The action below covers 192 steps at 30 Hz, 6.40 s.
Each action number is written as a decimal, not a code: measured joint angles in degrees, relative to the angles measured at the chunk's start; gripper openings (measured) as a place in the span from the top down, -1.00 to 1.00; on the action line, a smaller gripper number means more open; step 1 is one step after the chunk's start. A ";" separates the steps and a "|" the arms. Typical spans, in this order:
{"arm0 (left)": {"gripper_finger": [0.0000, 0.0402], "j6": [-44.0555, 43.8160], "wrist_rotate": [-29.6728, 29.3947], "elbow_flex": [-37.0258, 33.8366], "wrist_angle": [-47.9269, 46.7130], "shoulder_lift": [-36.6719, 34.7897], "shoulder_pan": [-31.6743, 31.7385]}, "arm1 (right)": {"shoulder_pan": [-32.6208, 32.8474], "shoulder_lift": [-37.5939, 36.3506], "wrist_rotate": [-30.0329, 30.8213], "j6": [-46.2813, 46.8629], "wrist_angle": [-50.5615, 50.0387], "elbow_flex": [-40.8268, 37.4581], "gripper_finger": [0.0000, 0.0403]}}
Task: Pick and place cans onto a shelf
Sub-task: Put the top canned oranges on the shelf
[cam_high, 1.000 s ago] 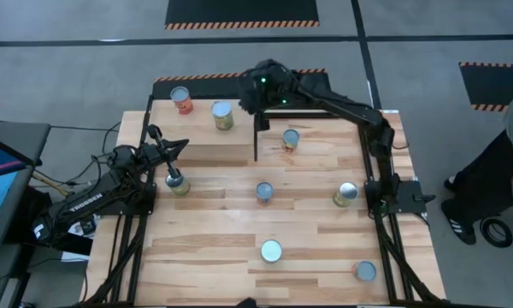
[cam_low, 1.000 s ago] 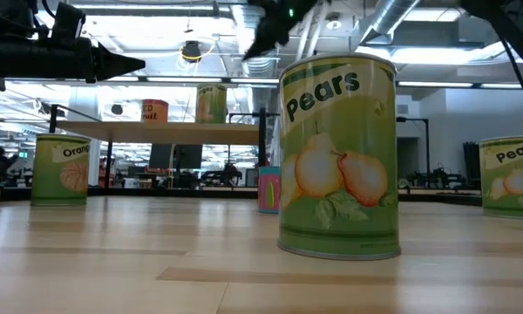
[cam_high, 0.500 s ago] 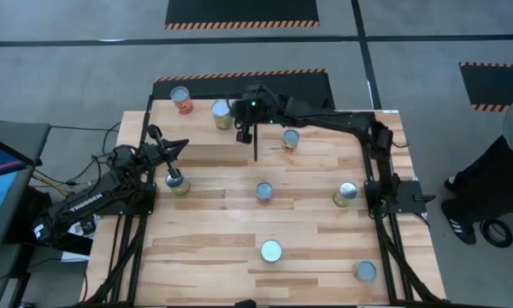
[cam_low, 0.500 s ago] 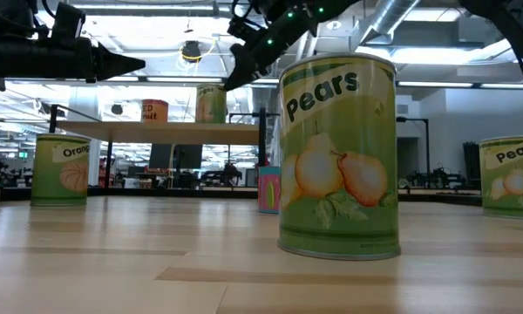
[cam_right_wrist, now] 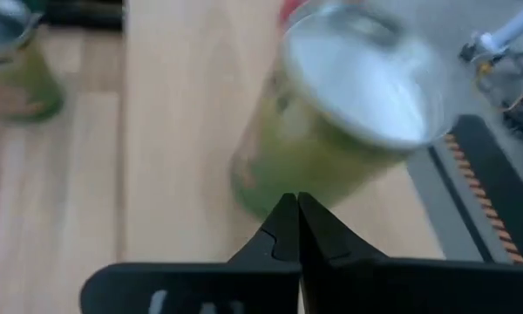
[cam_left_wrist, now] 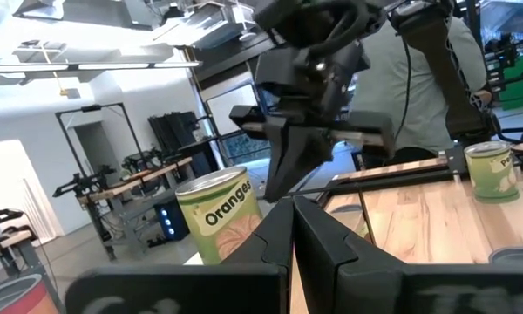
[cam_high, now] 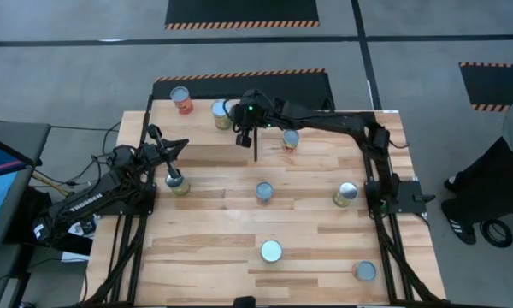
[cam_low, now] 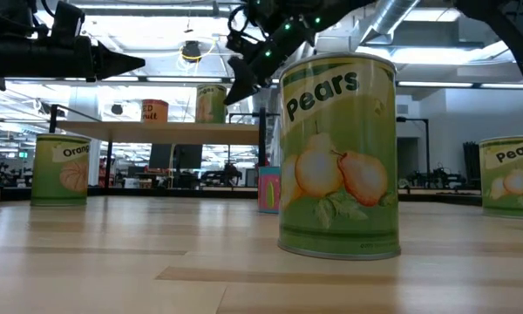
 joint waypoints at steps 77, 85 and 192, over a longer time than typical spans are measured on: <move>0.73 -11.57 -64.36 50.36 5.67 83.94 -22.67 | -1.83 -33.89 5.81 1.71 42.36 -46.78 0.97; 0.84 -11.15 -61.47 50.34 4.33 84.73 -19.00 | -1.81 -33.89 5.81 1.71 42.19 -46.78 0.98; 0.95 -13.27 -43.94 43.43 20.33 77.15 -15.35 | -4.37 -33.84 4.53 1.99 39.36 -46.71 0.98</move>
